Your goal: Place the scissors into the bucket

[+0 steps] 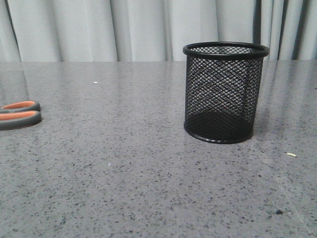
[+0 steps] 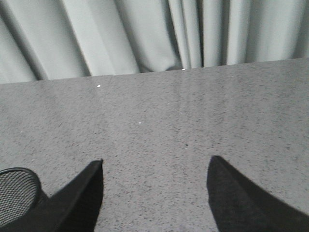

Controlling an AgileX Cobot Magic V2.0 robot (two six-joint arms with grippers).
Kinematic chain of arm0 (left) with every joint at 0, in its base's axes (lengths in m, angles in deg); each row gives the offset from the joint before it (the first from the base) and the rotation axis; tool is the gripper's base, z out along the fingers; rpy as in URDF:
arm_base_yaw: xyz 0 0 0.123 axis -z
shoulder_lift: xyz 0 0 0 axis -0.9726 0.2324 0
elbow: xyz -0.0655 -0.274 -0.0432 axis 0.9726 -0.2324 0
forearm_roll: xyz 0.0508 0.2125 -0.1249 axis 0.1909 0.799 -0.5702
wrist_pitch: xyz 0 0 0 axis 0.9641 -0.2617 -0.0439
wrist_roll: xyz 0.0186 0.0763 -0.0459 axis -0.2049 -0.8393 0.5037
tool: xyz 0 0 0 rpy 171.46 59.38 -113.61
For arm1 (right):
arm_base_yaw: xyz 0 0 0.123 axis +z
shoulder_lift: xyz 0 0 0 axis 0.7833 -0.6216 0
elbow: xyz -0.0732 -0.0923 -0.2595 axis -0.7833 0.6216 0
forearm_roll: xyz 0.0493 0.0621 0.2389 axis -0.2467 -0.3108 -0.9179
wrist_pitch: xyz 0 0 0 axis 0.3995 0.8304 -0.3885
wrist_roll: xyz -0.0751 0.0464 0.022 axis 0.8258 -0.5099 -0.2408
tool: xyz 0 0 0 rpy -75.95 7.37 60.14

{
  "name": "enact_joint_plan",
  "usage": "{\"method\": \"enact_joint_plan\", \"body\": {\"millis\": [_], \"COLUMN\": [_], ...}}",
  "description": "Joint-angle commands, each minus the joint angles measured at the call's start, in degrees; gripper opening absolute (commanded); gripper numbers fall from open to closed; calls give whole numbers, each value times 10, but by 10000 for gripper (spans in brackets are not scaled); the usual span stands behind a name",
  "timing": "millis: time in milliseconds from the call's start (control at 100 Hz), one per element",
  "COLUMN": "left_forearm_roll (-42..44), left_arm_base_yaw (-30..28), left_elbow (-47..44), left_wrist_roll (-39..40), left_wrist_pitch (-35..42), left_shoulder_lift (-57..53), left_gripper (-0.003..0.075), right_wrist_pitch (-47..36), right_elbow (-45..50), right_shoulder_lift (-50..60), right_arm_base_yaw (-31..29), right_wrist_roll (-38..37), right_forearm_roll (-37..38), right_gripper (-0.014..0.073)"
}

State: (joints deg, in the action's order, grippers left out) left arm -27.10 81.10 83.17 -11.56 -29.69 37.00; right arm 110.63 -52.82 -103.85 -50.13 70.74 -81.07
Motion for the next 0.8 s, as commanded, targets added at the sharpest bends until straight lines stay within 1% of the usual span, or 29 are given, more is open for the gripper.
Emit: {"method": "enact_joint_plan", "body": {"millis": [0, 90, 130, 180, 260, 300, 450, 550, 700, 790], "left_forearm_roll": [0, 2, 11, 24, 54, 72, 202, 269, 291, 295], "left_arm_base_yaw": [14, 43, 55, 65, 74, 83, 129, 144, 145, 145], "left_elbow": [71, 129, 161, 201, 266, 296, 368, 393, 408, 408], "left_wrist_roll": [-83, -148, -172, -199, -256, -282, -383, -401, -410, -467], "left_wrist_pitch": [-51, -98, -133, -187, -303, -341, -396, -407, -404, -409], "left_shoulder_lift": [73, 137, 169, 211, 282, 318, 419, 469, 525, 549], "left_gripper": [409, 375, 360, 344, 336, 336, 338, 337, 337, 337], "right_wrist_pitch": [-33, -32, -32, -32, -35, -37, -36, -24, -9, 3], "right_elbow": [-26, -26, -26, -26, -26, -26, -26, -26, -26, -26], "right_shoulder_lift": [-18, -23, -23, -23, -23, -23, -23, -23, -23, -23], "right_arm_base_yaw": [20, 45, 56, 68, 83, 90, 103, 105, 105, 105], "right_wrist_roll": [2, 2, 2, 2, 2, 2, 2, 2, 2, 2], "right_forearm_roll": [7, 7, 7, 7, 7, 7, 7, 7, 7, 7], "right_gripper": [426, 426, 426, 426, 426, 426, 426, 426, 426, 426]}}
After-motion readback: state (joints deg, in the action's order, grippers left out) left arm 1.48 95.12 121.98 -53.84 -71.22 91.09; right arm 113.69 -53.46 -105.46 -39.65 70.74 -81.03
